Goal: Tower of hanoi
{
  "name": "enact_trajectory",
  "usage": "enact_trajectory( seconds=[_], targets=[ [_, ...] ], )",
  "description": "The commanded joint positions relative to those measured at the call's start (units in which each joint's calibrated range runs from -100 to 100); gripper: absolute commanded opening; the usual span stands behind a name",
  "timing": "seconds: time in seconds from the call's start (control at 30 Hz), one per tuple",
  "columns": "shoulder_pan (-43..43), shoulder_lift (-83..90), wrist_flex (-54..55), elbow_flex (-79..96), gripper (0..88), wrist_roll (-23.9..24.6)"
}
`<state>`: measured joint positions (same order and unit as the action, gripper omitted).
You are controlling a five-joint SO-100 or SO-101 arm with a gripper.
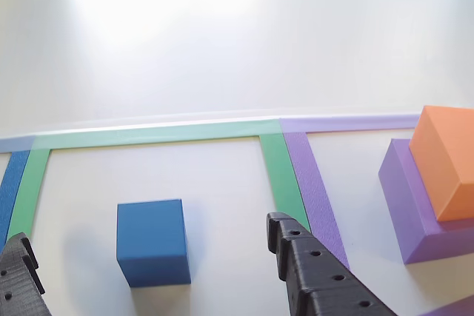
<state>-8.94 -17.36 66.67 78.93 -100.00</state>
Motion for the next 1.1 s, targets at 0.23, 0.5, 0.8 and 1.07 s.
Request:
enact_trajectory(
  seconds=[0.23,0.5,0.8,1.07],
  targets=[
    [0.7,-2.8,1.4,-2.7,34.2,0.0],
    [1.0,-5.6,1.6,-5.0,33.0,0.0],
    [1.3,-7.6,1.5,-7.3,30.0,0.0],
    [2.3,-7.6,1.6,-7.1,23.5,0.0]
  ],
)
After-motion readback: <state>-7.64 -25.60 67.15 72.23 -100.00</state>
